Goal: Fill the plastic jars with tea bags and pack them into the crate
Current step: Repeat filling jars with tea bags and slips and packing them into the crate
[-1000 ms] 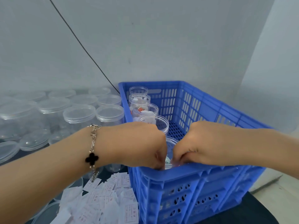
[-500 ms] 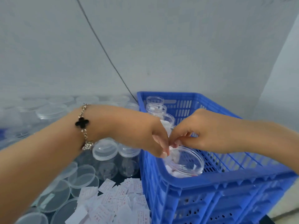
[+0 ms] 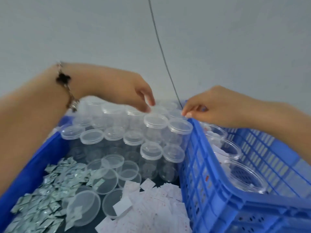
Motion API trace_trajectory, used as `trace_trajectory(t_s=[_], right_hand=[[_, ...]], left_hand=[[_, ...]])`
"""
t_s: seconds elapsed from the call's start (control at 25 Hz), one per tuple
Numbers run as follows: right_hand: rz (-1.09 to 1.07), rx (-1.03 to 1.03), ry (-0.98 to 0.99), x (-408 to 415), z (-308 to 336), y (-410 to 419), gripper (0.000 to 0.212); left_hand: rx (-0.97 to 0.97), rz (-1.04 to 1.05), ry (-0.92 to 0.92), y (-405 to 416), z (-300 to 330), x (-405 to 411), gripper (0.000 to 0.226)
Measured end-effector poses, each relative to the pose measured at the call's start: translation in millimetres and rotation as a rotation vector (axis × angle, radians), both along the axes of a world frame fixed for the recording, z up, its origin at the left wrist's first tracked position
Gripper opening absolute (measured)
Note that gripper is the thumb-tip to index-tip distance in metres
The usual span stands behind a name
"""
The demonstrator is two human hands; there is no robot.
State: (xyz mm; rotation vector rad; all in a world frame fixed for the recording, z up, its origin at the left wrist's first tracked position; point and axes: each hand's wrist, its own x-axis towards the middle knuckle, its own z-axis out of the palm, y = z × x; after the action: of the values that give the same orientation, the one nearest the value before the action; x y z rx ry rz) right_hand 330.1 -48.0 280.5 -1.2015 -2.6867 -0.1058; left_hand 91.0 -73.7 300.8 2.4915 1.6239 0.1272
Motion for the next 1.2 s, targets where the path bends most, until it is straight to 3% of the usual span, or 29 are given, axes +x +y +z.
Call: trace_trajectory(t_s=[0.28, 0.44, 0.6, 0.72, 0.92, 1.08, 1.2], right_hand=[[0.075, 0.162, -0.062, -135.9, 27.6, 59.9, 0.022], [0.046, 0.073, -0.069, -203.9, 9.9, 92.4, 0.021], [0.038, -0.048, -0.053, -263.3, -14.1, 117.1, 0.023], [0.046, -0.135, -0.040, -306.1, -37.0, 136.1, 0.021], [-0.108, -0.359, 0.111, -361.6, -87.2, 158.9, 0.025], [-0.249, -0.683, 0.459, -381.2, -110.9, 154.5, 0.032], [-0.262, -0.788, 0.651, -380.7, -106.0, 140.2, 0.029]], left_hand=[[-0.025, 0.485, -0.162, 14.0, 17.5, -164.7, 0.011], [-0.089, 0.582, -0.229, 36.4, -12.0, -208.7, 0.005], [-0.105, 0.604, -0.164, 74.1, -40.5, -235.2, 0.011], [-0.115, 0.644, -0.076, 102.6, -68.7, -256.6, 0.032], [-0.127, 0.774, 0.032, 126.2, -117.5, -288.6, 0.102], [-0.092, 0.767, -0.219, 130.3, -144.0, -286.3, 0.109], [-0.021, 0.742, -0.275, 120.6, -139.3, -277.0, 0.115]])
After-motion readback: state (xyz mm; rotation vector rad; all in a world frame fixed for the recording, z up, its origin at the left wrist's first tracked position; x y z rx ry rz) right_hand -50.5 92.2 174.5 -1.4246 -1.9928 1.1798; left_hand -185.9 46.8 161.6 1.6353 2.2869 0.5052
